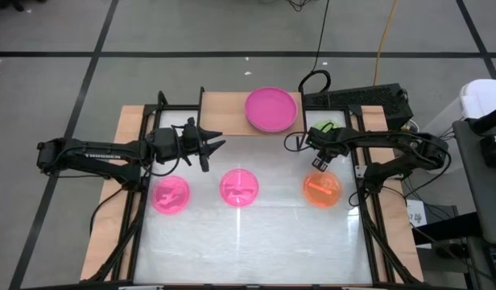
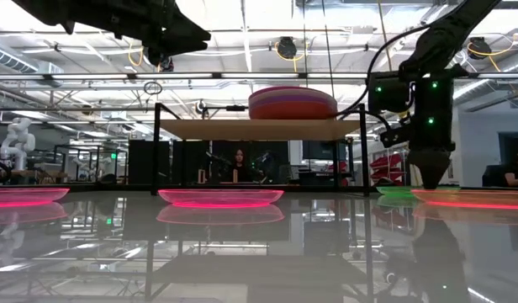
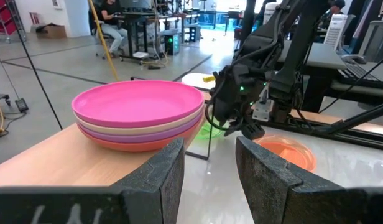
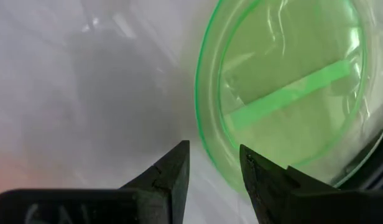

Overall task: Place and stack plates onto a shelf
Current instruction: Put the green transparent plate on the shelf

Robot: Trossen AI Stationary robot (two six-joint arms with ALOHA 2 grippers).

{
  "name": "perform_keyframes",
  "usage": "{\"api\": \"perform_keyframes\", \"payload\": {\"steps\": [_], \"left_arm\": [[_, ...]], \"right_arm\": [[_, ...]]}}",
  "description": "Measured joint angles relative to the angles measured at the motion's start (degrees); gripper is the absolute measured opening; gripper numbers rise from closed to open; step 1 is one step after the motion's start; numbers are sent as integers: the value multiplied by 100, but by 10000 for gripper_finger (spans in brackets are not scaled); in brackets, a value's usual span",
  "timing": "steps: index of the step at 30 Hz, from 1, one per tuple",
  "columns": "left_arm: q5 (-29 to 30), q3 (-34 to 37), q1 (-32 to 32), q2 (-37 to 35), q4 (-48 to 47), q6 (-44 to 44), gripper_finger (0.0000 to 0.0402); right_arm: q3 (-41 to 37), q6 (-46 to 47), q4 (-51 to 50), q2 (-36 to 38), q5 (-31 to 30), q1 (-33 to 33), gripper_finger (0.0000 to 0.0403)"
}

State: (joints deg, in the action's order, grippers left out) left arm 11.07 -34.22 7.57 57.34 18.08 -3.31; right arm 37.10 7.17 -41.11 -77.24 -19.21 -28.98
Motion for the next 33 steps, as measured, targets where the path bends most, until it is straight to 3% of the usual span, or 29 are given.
{"api": "perform_keyframes", "payload": {"steps": [9,16,19,33], "left_arm": [[0,0,0,0,0,-46,149],[0,0,-2,0,0,-57,149],[1,0,-2,0,0,-66,149],[0,-2,-2,0,-4,-60,149]], "right_arm": [[-491,-15,692,36,-3,-167,112],[-496,27,682,38,90,-174,19],[-502,41,680,172,17,-174,8],[-41,104,417,2091,-61,-184,0]]}}
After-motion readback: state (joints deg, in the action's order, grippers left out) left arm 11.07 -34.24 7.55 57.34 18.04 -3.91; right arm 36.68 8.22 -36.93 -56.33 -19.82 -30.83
